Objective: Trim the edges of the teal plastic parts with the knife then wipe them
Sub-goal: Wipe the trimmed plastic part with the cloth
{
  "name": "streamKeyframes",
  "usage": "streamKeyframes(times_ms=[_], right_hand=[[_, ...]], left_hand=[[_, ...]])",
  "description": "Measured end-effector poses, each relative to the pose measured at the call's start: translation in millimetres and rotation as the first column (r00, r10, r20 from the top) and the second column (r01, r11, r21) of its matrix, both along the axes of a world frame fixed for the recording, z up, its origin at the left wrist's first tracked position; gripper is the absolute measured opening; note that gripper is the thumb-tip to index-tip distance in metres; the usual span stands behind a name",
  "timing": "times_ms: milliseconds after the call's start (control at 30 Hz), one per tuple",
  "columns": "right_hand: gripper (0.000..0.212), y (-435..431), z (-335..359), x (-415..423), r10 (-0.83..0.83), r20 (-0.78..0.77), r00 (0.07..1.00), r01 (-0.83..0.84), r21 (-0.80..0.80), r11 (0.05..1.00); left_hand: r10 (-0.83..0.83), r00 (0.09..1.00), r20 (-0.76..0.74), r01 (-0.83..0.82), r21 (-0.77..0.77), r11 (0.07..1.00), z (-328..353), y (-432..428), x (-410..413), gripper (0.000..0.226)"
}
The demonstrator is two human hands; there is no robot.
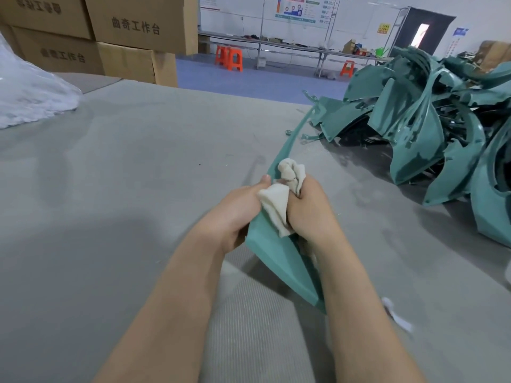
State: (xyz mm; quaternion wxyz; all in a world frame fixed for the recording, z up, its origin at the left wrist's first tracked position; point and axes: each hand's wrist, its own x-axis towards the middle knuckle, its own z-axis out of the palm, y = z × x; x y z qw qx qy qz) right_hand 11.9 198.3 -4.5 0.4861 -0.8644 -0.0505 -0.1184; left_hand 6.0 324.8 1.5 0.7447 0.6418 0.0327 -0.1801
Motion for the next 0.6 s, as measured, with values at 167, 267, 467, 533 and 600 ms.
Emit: streamKeyframes(times_ms=[167,267,467,533,600], right_hand=[[0.026,8.5,-2.6,6.1,-0.243,0.007,0.970,0.243,0.033,0.970],[0.036,-2.8,4.5,3.4,-0.288,-0.089,0.954,0.299,0.393,0.870],[0.034,-41.5,15.9,-0.7,-0.384,-0.242,0.891,0.436,0.695,0.572],[0.031,-37.6,17.6,0.6,-0.278,-0.207,0.938,0.334,0.753,0.567],[0.029,-27.6,17.0,-2.2,-0.179,-0.096,0.979,0.196,0.676,0.710]], left_hand=[[-0.053,0.997,0.053,0.049,0.084,0.995,-0.7,-11.0,-2.5,0.025],[-0.060,0.995,0.077,0.056,0.054,0.997,-1.5,-7.3,-1.0,0.037],[-0.011,1.000,0.023,0.011,-0.019,1.000,-0.1,0.8,-1.1,0.046],[0.018,1.000,0.010,-0.018,-0.016,1.000,-0.8,2.2,-0.2,0.048],[0.028,1.000,0.008,-0.028,-0.018,0.999,-0.5,3.2,0.8,0.049]])
